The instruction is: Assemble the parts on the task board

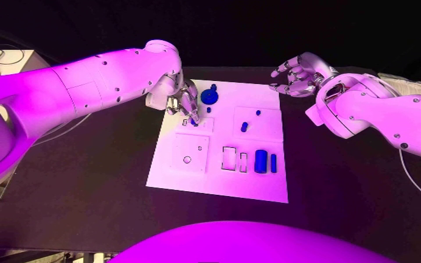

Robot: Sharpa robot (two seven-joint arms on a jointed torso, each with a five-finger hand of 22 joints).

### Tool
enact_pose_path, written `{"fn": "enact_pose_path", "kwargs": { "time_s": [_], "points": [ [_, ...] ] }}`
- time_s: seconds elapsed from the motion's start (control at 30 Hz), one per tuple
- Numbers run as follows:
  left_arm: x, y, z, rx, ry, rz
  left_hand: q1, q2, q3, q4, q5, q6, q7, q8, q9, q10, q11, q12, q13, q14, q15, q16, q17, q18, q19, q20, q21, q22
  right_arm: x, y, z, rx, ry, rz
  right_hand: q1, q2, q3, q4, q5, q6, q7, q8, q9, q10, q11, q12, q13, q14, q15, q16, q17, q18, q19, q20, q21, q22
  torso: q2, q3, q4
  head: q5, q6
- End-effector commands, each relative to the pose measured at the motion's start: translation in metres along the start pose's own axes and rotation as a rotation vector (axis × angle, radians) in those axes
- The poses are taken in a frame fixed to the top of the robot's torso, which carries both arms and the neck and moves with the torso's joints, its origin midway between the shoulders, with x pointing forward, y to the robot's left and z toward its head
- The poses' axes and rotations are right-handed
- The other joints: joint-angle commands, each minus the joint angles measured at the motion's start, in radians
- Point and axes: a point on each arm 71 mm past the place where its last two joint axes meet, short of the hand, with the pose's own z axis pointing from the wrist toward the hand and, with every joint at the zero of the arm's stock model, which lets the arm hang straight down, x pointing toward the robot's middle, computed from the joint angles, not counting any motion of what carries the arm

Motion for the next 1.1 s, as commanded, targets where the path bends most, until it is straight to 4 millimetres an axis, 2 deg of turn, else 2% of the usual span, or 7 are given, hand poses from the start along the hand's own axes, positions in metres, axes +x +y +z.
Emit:
{"fn": "enact_pose_path", "kwargs": {
  "time_s": [0.03,0.47,1.1],
  "points": [
    [0.0018,-0.0006,0.0021,-0.006,0.007,0.007,0.001,0.014,0.238,-0.243,0.004,0.006,-0.002,0.001,0.002,-0.006,0.001,-0.002,-0.001,0.07,-0.001,0.005,0.122,-0.012,0.0,0.004,0.004,0.001,0.0012,0.0007,-0.0002,-0.007,0.012,-0.006,-0.006,-0.001,0.004,0.0,0.004,-0.005,0.0,0.004,0.001,-0.004,0.001,-0.001,0.008,0.055,-0.006,-0.006,0.1,0.018,-0.004,0.0,-0.007,0.112,0.0,0.0008,-0.0006,0.0,0.0],
    [0.0045,-0.004,0.0041,0.004,0.021,0.006,0.001,0.014,0.237,-0.243,0.004,0.006,-0.001,0.001,0.002,-0.006,0.001,-0.002,0.0,0.07,-0.001,0.005,0.123,-0.012,0.001,0.004,0.005,0.002,0.0012,0.0007,-0.0003,-0.007,0.012,-0.006,-0.006,-0.001,0.004,0.0,0.004,-0.005,0.0,0.004,0.001,-0.004,0.001,-0.001,0.008,0.055,-0.006,-0.006,0.1,0.018,-0.004,0.0,-0.007,0.112,-0.001,0.0013,0.0,-0.002,0.0],
    [0.0052,-0.0058,0.0041,0.013,0.016,-0.003,0.001,0.015,0.236,-0.244,0.005,0.007,-0.001,-0.001,0.002,-0.005,0.001,-0.001,0.002,0.07,-0.001,0.005,0.123,-0.012,-0.001,0.005,0.004,0.0,0.0011,0.0003,-0.0005,-0.005,0.013,-0.006,-0.006,-0.001,0.004,0.0,0.004,-0.005,0.0,0.004,0.001,-0.004,0.001,-0.001,0.008,0.055,-0.006,-0.006,0.1,0.018,-0.004,0.0,-0.007,0.112,0.0,0.0001,0.0003,-0.004,0.0]
  ]
}}
